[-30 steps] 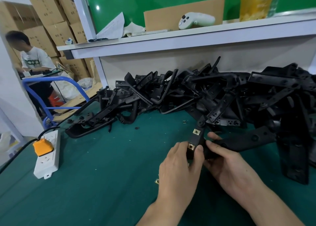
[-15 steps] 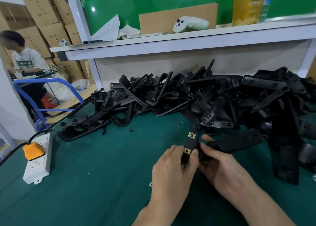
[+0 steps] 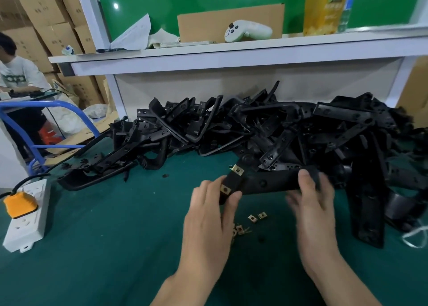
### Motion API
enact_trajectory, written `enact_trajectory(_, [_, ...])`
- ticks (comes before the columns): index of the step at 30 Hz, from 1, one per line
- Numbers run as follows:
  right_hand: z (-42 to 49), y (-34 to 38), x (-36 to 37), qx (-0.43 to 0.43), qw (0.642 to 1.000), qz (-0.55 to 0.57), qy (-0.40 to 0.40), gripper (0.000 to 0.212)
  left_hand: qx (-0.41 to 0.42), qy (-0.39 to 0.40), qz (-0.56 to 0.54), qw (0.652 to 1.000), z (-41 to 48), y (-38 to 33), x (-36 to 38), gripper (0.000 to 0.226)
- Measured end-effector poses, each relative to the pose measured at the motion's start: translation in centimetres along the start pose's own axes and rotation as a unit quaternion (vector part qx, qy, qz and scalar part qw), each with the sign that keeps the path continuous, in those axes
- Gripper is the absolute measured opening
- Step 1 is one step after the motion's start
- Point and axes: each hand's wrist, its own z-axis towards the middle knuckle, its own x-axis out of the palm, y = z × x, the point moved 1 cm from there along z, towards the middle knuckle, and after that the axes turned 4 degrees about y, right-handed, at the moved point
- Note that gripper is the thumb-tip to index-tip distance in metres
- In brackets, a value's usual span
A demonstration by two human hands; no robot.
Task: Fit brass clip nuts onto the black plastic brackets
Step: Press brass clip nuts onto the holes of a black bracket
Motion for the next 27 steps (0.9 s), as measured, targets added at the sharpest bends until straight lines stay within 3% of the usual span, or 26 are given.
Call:
enact_trajectory(1, [-0.3, 0.6, -0.5, -0.092, 0.987, -0.126, -0.037, 0.068, 0.008, -0.013, 0.005, 1.000, 0.2, 0.2, -0.3, 0.036])
enact_trajectory(3, [-0.9, 1.8, -0.8, -0.287, 0.905, -0.309, -0.064, 0.065, 0.010, -0.036, 0.012, 0.999, 0.5, 0.5, -0.8, 0.038])
enact_trajectory(5, [-1.8, 2.4, 0.0, -0.403, 0.839, -0.366, -0.014, 0.059, -0.010, -0.049, -0.009, 0.999, 0.6, 0.7, -1.1, 0.039])
enact_trajectory(6, [-2.1, 2.3, 0.5, -0.420, 0.826, -0.373, 0.034, 0.058, -0.019, -0.048, -0.024, 0.998, 0.6, 0.8, -1.1, 0.039])
enact_trajectory(8, [-2.6, 2.0, 1.2, -0.381, 0.830, -0.380, 0.145, 0.059, -0.026, -0.032, -0.047, 0.998, 0.4, 0.7, -1.0, 0.036])
enact_trajectory(10, [-2.5, 2.1, 1.1, -0.320, 0.843, -0.385, 0.195, 0.059, -0.029, -0.006, -0.058, 0.998, 0.2, 0.6, -0.9, 0.034])
enact_trajectory(12, [-2.0, 2.4, 0.7, -0.303, 0.838, -0.410, 0.194, 0.058, -0.021, 0.026, -0.057, 0.998, 0.2, 0.4, -0.7, 0.032])
enact_trajectory(16, [-1.1, 2.1, -0.1, -0.222, 0.856, -0.405, 0.235, 0.032, 0.017, 0.066, -0.038, 0.997, -0.1, 0.3, -0.2, 0.027])
enact_trajectory(20, [-1.1, 1.3, -0.1, -0.171, 0.868, -0.398, 0.243, 0.035, -0.042, 0.070, -0.077, 0.994, -0.3, 0.5, 0.1, 0.029])
enact_trajectory(27, [-1.2, 0.5, 0.0, -0.150, 0.884, -0.372, 0.241, 0.042, -0.044, 0.080, -0.085, 0.992, -0.5, 0.7, 0.7, 0.022])
